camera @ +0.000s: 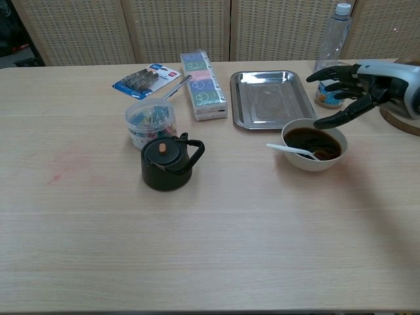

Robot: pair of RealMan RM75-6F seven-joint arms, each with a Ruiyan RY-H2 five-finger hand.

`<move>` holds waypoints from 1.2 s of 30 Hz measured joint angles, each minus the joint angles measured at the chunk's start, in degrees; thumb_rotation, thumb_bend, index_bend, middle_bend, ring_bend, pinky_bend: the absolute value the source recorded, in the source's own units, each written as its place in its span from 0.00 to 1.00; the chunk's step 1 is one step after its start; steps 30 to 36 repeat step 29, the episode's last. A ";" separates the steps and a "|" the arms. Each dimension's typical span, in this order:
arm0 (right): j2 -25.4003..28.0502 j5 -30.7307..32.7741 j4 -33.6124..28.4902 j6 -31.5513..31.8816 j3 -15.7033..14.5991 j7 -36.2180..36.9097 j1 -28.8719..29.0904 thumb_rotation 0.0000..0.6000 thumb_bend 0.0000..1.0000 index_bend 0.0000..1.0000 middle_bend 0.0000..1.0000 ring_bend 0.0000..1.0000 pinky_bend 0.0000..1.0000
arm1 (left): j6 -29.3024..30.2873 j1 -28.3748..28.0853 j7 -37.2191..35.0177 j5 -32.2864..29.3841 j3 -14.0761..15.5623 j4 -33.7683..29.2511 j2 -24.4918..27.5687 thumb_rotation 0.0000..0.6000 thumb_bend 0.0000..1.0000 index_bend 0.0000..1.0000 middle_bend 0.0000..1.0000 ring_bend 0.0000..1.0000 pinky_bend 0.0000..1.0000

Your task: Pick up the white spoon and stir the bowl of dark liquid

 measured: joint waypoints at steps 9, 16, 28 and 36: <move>5.38 -5.66 -4.62 5.44 -2.08 -3.61 -2.49 1.00 0.00 0.11 0.00 0.00 0.00 | 1.06 0.42 -1.05 1.10 0.30 0.36 0.37 1.00 0.00 0.00 0.00 0.00 0.00; 7.85 -15.05 -2.07 15.69 -6.85 -11.71 -6.54 1.00 0.00 0.09 0.00 0.00 0.00 | 2.41 1.04 0.19 1.51 0.27 0.64 -0.16 1.00 0.00 0.00 0.00 0.00 0.00; 8.90 -28.14 7.70 38.32 -13.65 -21.10 -16.93 1.00 0.00 0.05 0.00 0.00 0.00 | 3.63 2.04 3.80 0.01 -0.35 1.32 -1.98 1.00 0.00 0.00 0.00 0.00 0.00; 9.05 -28.88 7.93 39.19 -14.24 -21.55 -17.68 1.00 0.00 0.05 0.00 0.00 0.00 | 3.57 2.00 3.86 0.08 -0.36 1.35 -2.00 1.00 0.00 0.00 0.00 0.00 0.00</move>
